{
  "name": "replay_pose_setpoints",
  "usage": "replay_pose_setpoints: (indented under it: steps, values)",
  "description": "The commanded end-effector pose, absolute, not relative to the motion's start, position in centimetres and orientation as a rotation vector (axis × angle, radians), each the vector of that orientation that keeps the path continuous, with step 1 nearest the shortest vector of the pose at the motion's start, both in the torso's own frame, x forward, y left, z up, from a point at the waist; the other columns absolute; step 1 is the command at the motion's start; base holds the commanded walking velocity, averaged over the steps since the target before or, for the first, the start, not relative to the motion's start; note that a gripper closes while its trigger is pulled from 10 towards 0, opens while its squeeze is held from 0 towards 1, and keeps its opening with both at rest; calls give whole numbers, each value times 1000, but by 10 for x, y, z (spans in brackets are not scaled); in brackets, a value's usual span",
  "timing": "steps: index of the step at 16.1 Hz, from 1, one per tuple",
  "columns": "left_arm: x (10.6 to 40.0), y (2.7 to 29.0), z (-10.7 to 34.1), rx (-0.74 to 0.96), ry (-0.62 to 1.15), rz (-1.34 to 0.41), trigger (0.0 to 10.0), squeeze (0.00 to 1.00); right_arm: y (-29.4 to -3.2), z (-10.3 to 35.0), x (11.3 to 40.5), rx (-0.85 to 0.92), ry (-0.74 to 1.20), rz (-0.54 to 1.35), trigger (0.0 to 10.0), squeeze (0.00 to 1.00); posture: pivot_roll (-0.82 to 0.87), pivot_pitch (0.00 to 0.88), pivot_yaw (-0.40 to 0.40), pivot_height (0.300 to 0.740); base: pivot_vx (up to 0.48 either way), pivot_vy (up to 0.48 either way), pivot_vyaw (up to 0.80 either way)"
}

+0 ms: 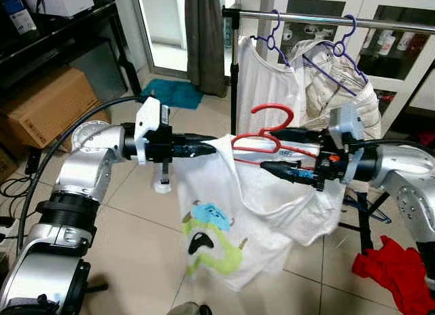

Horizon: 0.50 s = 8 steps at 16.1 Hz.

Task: Hang hanger

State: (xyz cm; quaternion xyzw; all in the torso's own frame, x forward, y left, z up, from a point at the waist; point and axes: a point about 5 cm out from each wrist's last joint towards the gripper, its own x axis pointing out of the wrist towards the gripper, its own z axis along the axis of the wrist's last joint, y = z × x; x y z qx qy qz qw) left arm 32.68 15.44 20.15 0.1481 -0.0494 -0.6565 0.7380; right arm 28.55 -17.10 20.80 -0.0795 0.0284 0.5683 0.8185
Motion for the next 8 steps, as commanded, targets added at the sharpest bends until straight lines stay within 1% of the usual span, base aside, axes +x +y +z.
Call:
replay_pose_setpoints:
  steps: [1, 8]
  values:
    - [327, 153, 205, 339, -124, -1444, 0, 0, -164, 214, 287, -173, 44, 1237, 0, 0, -179, 0, 103, 740, 0, 0, 0]
    - [328, 153, 203, 354, -121, -1426, 0, 0, -160, 215, 286, -143, 52, 1268, 0, 0, -185, 0, 100, 740, 0, 0, 0]
